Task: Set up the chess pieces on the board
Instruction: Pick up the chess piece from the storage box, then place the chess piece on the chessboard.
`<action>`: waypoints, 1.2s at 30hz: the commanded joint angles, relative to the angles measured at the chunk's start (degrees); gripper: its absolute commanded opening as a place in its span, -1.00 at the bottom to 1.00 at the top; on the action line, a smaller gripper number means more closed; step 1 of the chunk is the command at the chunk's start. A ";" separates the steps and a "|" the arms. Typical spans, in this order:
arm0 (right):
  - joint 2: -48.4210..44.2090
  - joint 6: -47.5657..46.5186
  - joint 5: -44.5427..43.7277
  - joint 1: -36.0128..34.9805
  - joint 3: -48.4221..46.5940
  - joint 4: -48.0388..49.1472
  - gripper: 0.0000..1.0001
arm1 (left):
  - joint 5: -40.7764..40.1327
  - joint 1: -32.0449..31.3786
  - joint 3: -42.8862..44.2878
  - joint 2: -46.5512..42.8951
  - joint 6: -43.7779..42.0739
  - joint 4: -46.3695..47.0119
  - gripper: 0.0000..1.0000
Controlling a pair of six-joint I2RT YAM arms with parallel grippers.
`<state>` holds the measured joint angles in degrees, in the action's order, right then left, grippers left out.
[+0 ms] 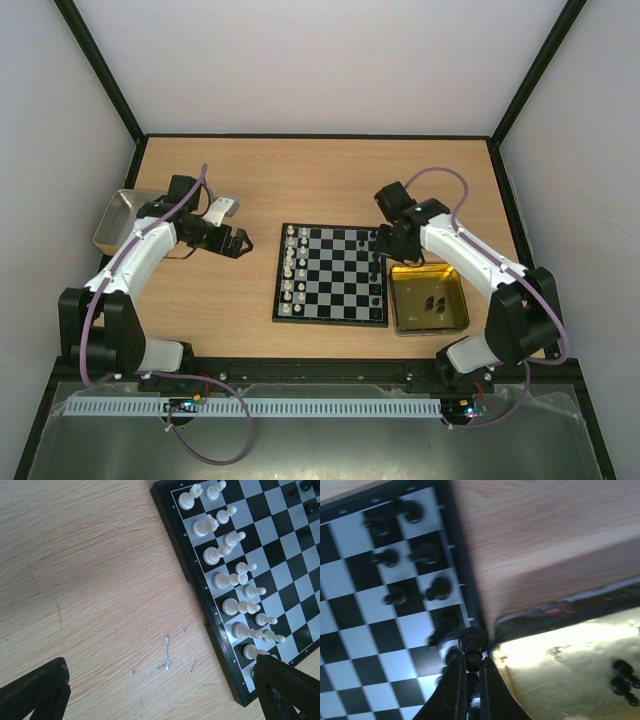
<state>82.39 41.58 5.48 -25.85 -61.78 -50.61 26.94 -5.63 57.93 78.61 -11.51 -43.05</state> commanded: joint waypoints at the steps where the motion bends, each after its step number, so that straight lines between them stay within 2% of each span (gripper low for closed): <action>1: 4.76 -0.48 -1.18 -4.04 -6.16 -3.34 -0.96 | 0.04 -0.35 -0.82 -1.36 0.31 -0.28 0.98; 9: 11.01 -3.30 -0.13 -8.31 -10.88 -3.46 -0.95 | -0.09 -0.35 -0.93 -1.52 0.40 -0.13 0.98; 26: 19.35 -7.24 2.91 -8.69 -11.37 -1.01 -0.92 | 0.10 -0.35 -0.98 -0.87 0.35 -0.11 0.99; 36: 20.38 -7.31 3.29 -8.68 -10.33 -0.64 -0.90 | 0.03 -0.35 -0.91 -1.09 0.32 -0.11 0.99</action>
<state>102.32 34.89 8.93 -34.22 -71.53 -50.85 26.94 -5.63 57.67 78.50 -11.44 -42.92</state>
